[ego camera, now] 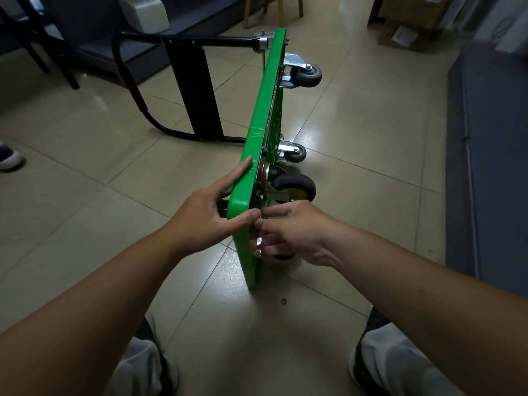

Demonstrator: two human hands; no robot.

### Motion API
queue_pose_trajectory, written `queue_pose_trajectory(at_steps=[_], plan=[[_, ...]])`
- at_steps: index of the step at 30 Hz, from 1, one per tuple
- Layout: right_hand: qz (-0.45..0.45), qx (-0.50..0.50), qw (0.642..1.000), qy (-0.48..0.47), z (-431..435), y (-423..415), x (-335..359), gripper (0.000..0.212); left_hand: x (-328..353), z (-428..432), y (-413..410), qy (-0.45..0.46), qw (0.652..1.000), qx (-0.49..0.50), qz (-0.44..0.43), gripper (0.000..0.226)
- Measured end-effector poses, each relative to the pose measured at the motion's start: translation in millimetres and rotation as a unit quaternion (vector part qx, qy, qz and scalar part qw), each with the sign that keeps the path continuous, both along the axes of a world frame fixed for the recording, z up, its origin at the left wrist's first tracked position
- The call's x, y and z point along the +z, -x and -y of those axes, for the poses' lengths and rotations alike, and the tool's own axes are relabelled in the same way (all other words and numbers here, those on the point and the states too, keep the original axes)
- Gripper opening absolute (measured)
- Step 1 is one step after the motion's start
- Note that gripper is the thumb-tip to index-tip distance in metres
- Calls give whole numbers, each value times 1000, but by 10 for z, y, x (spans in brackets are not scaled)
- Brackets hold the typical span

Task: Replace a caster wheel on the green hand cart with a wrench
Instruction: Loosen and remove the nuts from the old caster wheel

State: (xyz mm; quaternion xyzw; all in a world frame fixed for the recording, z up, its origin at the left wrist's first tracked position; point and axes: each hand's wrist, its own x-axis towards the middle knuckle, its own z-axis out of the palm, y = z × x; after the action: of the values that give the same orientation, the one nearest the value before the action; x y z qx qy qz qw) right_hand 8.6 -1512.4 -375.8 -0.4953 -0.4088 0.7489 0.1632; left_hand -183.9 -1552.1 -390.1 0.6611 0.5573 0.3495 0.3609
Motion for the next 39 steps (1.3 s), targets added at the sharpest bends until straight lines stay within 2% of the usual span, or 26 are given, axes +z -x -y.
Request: queue_pose_trajectory(at_steps=[7, 12, 18, 20, 26, 32, 36, 39], plan=[[-30, -12, 999, -10, -17, 15, 86, 38, 7, -11, 10, 1, 1000, -10, -7, 88], [-52, 5, 998, 37, -112, -9, 170, 26, -5, -18, 29, 13, 1000, -15, -12, 85], [-64, -3, 995, 74, -203, -83, 222, 10, -6, -45, 20, 38, 999, 10, -1, 51], [-57, 6, 996, 73, -216, -87, 235, 8, -11, -54, 21, 48, 999, 9, 19, 49], [-5, 53, 999, 3, -132, 14, 221, 20, -8, -50, 36, 55, 998, 12, 25, 51], [17, 18, 999, -47, 99, -2, -75, 38, 29, -29, 27, 45, 999, 23, -3, 52], [50, 16, 984, -170, 295, -48, -558, 55, 39, -10, -2, 37, 999, 19, -16, 65], [92, 16, 955, -283, 317, -77, -922, 61, 31, -10, -8, 33, 999, 14, 6, 71]])
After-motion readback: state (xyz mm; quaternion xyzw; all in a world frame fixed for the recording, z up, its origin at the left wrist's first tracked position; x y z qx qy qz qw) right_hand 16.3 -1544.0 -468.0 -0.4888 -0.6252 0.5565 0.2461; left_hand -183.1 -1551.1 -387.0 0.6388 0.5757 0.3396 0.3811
